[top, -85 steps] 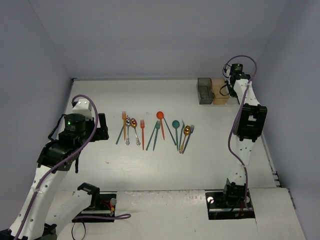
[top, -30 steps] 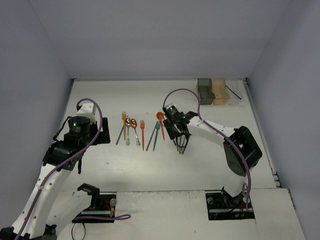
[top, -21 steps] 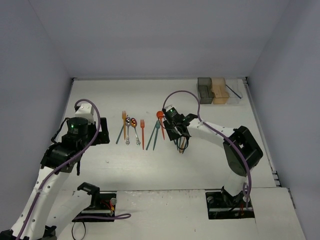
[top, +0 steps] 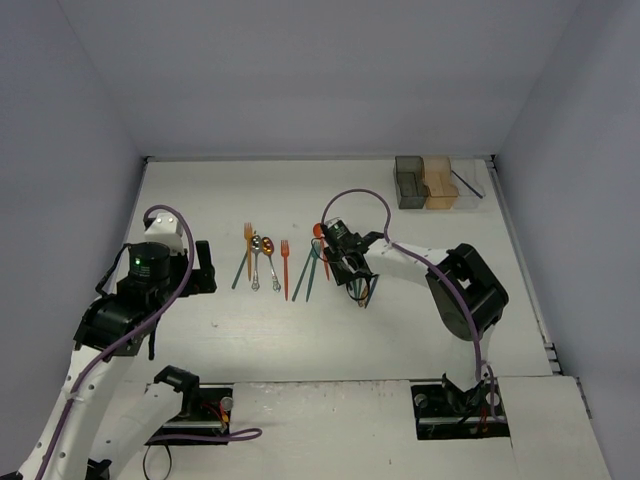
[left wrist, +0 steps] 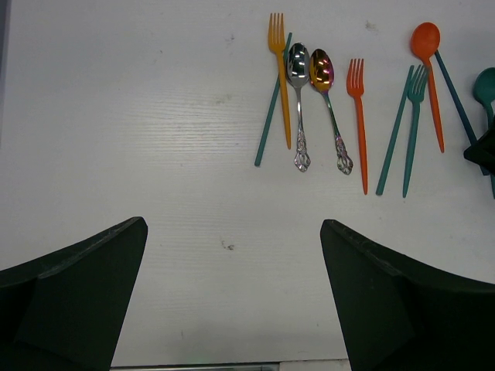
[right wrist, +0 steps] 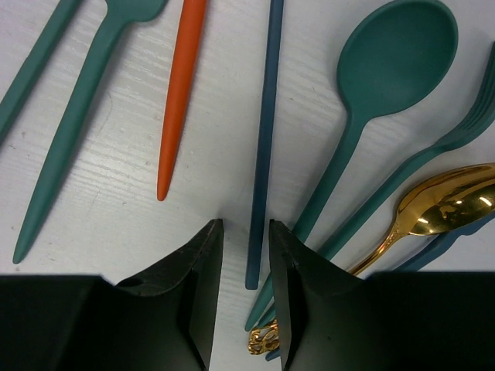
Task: Sort the eating utensils into containers
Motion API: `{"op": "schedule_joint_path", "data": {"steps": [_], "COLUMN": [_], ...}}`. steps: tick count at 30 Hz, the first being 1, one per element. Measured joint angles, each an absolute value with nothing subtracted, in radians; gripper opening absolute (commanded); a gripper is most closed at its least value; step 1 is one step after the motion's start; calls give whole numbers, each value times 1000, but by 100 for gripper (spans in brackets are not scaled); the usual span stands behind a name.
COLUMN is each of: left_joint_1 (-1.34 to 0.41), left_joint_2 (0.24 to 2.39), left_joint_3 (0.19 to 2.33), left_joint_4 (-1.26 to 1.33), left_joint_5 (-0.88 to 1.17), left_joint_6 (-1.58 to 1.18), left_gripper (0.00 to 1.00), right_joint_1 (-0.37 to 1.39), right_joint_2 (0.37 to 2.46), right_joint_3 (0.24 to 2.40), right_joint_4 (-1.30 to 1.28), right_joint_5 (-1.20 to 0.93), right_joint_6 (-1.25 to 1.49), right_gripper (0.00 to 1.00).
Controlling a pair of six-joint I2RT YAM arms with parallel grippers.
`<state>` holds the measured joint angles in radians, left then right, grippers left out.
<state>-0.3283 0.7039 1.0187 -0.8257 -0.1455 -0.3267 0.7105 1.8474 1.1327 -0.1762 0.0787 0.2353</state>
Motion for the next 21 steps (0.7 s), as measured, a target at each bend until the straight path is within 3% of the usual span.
{"op": "schedule_joint_path", "data": {"steps": [4, 13, 21], "left_joint_1": [-328, -328, -328], "left_joint_2": [704, 704, 708], "left_joint_3": [1019, 1019, 1028], "left_joint_4": [-827, -827, -830], "left_joint_5": [-146, -146, -146], "left_joint_6": [-326, -325, -318], "left_gripper": [94, 94, 94], "right_joint_1": [710, 714, 637], "right_joint_2": [1848, 1834, 1682], "right_joint_3": [1127, 1119, 1200], "right_joint_4": [-170, -162, -213], "right_joint_5": [79, 96, 125], "right_joint_6": [241, 246, 220], "right_gripper": [0, 0, 0]}}
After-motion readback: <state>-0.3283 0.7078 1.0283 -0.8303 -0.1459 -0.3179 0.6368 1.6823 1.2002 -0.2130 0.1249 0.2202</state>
